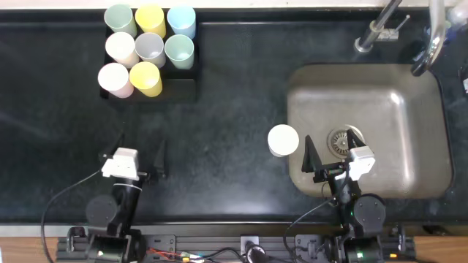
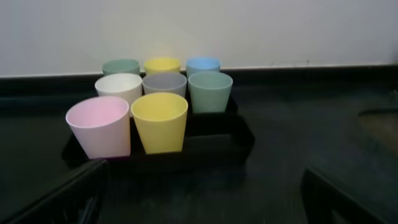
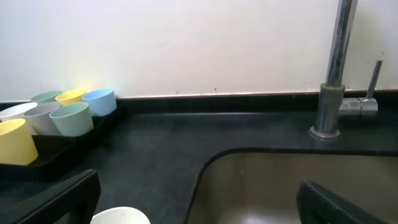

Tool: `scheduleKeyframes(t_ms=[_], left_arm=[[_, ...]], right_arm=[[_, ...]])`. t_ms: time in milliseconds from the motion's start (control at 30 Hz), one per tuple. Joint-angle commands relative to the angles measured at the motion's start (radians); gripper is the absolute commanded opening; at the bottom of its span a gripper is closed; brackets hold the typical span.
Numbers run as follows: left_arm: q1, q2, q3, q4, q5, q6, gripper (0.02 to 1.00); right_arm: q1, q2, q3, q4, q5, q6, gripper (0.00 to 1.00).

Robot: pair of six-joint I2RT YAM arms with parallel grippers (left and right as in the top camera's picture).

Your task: Store Cups

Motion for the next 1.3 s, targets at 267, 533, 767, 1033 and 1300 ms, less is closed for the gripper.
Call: scheduleKeyframes(t_ms=[267,533,767,1033,1300], left_arm=[[0.006,-0.009,-0.001,-0.006,0.01,-0.004,1.0],[0.006,-0.009,-0.001,-0.006,0.01,-0.003,1.0],[0.006,-0.009,-0.001,-0.006,0.01,-0.004,0.998],[0.006,-0.009,-0.001,-0.006,0.01,-0.004,1.0],[0.006,-0.009,-0.001,-0.006,0.01,-0.003,1.0]], right_arm=[[0.002,-0.005,-0.014,0.006,0.008,0.004,0.998],[0.002,-0.005,-0.014,0.006,0.008,0.004,0.996],[0.002,-0.005,-0.014,0.006,0.008,0.004,0.998],[0.002,-0.005,-0.014,0.006,0.008,0.005,0.998],[0.002,0.0,-0.01,0.004,0.008,0.022,0.998]])
